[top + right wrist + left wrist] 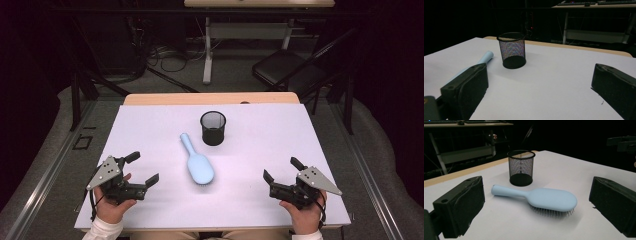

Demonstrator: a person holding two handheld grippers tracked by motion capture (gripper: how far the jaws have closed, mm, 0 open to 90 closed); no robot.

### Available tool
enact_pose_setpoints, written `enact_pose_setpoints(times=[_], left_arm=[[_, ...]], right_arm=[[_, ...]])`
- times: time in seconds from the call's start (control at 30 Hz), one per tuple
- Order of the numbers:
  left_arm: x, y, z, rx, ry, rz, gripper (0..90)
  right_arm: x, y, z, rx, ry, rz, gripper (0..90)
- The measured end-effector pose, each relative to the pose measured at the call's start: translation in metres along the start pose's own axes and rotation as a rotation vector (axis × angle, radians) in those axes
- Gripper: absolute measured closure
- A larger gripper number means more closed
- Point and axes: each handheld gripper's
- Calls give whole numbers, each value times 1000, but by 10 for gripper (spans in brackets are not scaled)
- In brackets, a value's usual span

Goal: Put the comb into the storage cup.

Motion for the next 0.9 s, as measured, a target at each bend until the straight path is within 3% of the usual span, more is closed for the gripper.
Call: enact_pose_setpoints(times=[0.33,0.37,0.43,0.77,0.9], left_arm=[[-2,3,7,14,-38,1,3],[-1,1,8,21,-46,-26,4],[-1,1,8,27,-51,-39,4],[1,-6,14,64,-78,-66,26],[9,-11,15,78,-84,-109,53]], right_arm=[[-1,-4,1,-4,-8,-14,7],[-2,-4,1,-6,-7,-15,9],[-2,-4,2,-8,-13,-19,11],[-5,-4,4,-16,-33,-19,21],[-7,-3,5,-13,-40,-17,25]])
Point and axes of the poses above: each handheld gripper's, and its own axes: z roughly forward along the jaws, x roughly out of its top, y roughly to its right, and after that the axes turned 6 degrees about z, right-handed
